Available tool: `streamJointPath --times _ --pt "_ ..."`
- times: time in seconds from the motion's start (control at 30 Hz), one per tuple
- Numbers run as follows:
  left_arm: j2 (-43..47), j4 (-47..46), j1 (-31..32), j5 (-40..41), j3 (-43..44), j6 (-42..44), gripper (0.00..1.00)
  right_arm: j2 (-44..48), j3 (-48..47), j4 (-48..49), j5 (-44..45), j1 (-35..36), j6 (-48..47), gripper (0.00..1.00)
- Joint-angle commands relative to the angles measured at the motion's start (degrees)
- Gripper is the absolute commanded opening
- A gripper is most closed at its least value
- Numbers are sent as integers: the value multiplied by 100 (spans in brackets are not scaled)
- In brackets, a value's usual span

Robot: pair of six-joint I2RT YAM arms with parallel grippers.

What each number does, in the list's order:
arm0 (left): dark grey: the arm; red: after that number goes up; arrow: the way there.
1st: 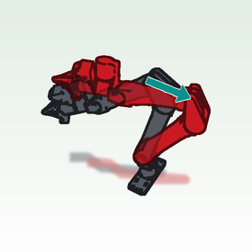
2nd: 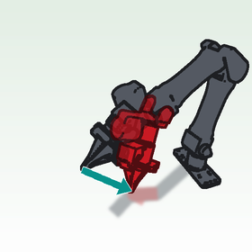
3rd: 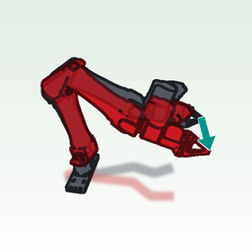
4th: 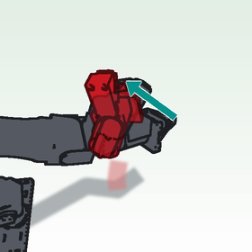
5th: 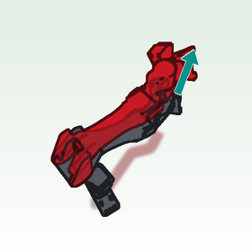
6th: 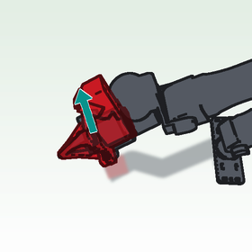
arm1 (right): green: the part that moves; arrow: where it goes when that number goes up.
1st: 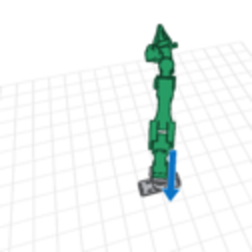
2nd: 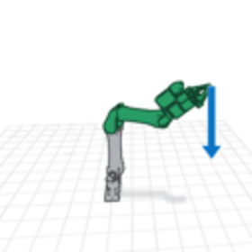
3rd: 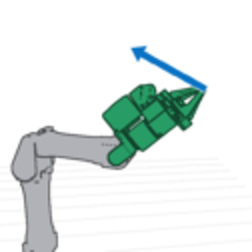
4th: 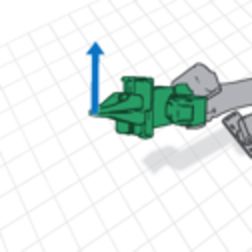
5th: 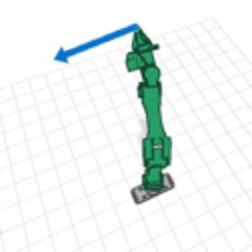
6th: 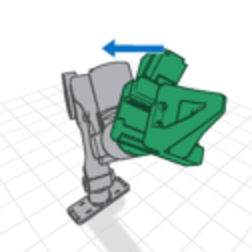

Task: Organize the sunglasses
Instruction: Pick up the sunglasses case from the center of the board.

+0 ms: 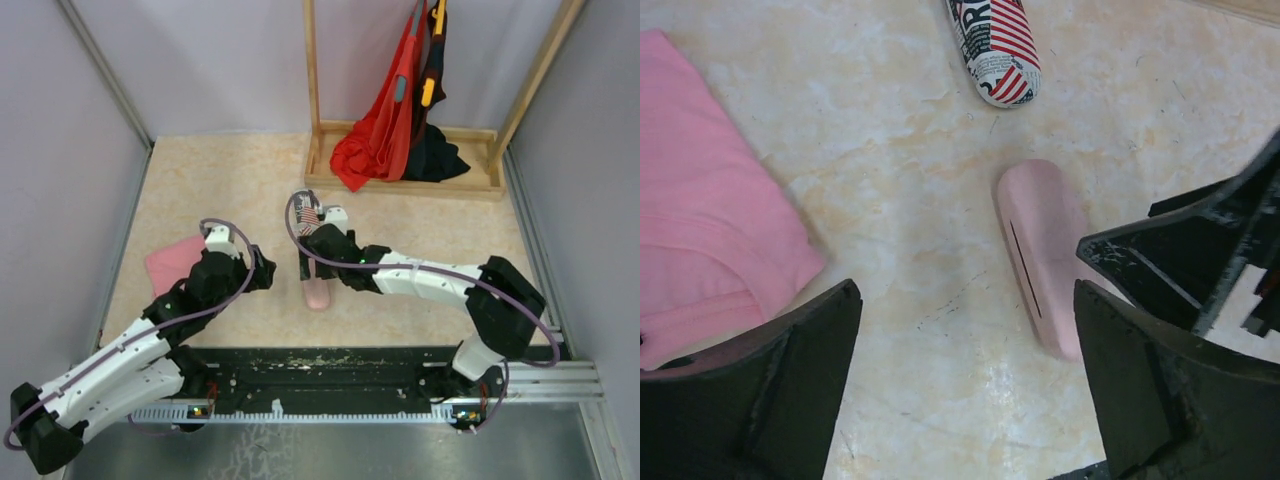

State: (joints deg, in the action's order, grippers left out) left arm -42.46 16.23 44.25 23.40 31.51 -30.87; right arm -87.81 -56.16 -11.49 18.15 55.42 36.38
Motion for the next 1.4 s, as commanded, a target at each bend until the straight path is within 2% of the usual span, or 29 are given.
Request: streamJointPath --times 0.0,0.07,0.37,0.47,0.6,0.87,0.97,1.13,1.37 --pt "435 309 2 102 -114 -181 95 -578 -714 -620 647 275 183 89" --pt "578 332 -2 71 -156 -209 99 -974 -961 -876 713 355 214 90" --pt "681 299 3 -31 -187 -252 99 -1533 -1173 -1023 433 419 274 88" --pt "703 264 3 -50 -189 -241 99 -1661 -1187 -1002 346 420 276 81" --pt "733 266 0 -70 -195 -236 100 -1657 -1160 -970 411 420 273 67" --pt "715 276 3 -84 -189 -253 100 -1147 -795 -913 757 392 335 55" --pt "657 222 3 -114 -192 -261 100 -802 -490 -810 863 157 251 51" --pt "486 161 3 -228 -213 -298 100 -427 -157 -464 540 -550 -252 43" --pt "423 109 3 -327 -267 -373 100 -1065 -646 -65 102 -1366 -1030 43"
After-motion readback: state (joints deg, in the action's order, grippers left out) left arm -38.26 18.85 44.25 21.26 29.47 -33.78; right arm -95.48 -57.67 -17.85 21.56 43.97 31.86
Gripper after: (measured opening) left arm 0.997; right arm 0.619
